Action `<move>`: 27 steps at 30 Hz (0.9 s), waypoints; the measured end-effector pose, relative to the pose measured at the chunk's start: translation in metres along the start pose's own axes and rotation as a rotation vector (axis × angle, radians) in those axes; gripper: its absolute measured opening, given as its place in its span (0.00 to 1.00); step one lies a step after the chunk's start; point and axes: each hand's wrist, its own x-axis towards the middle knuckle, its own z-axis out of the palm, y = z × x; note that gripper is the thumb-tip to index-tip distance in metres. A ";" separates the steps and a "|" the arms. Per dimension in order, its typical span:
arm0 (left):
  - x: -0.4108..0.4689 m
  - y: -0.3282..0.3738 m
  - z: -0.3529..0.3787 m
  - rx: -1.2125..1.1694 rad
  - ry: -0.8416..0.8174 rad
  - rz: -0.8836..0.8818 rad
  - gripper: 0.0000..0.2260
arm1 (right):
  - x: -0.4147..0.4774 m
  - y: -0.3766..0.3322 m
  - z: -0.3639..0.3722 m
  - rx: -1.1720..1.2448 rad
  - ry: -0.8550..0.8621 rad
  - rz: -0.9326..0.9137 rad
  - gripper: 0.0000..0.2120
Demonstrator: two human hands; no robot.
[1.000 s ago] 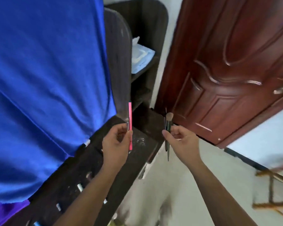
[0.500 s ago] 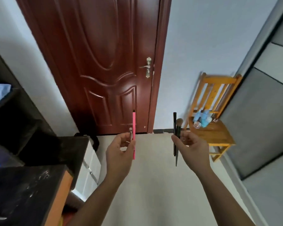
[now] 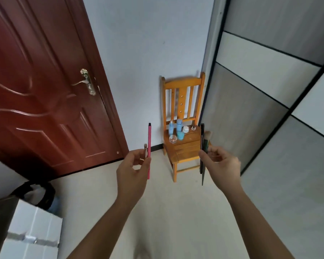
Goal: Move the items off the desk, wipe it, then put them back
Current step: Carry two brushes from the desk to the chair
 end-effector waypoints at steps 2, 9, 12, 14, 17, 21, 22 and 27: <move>0.027 -0.004 0.018 -0.003 -0.004 0.002 0.06 | 0.027 0.009 0.004 -0.005 0.002 0.008 0.07; 0.144 -0.007 0.091 -0.046 -0.041 -0.073 0.05 | 0.143 0.020 0.031 -0.082 -0.012 0.044 0.05; 0.196 0.003 0.120 -0.052 -0.074 -0.061 0.06 | 0.199 0.014 0.038 -0.102 0.013 0.040 0.05; 0.227 0.010 0.141 -0.018 -0.075 -0.051 0.06 | 0.232 0.015 0.039 -0.098 0.030 0.034 0.05; 0.262 0.016 0.174 0.005 -0.086 -0.052 0.06 | 0.274 0.022 0.039 -0.083 0.031 0.046 0.06; 0.297 0.016 0.226 0.038 -0.107 -0.067 0.06 | 0.336 0.044 0.035 -0.091 0.034 0.052 0.07; 0.306 0.014 0.240 0.048 -0.100 -0.075 0.06 | 0.353 0.052 0.034 -0.087 0.033 0.059 0.06; 0.343 0.011 0.310 0.107 -0.002 -0.094 0.06 | 0.449 0.092 0.028 -0.104 -0.029 0.080 0.05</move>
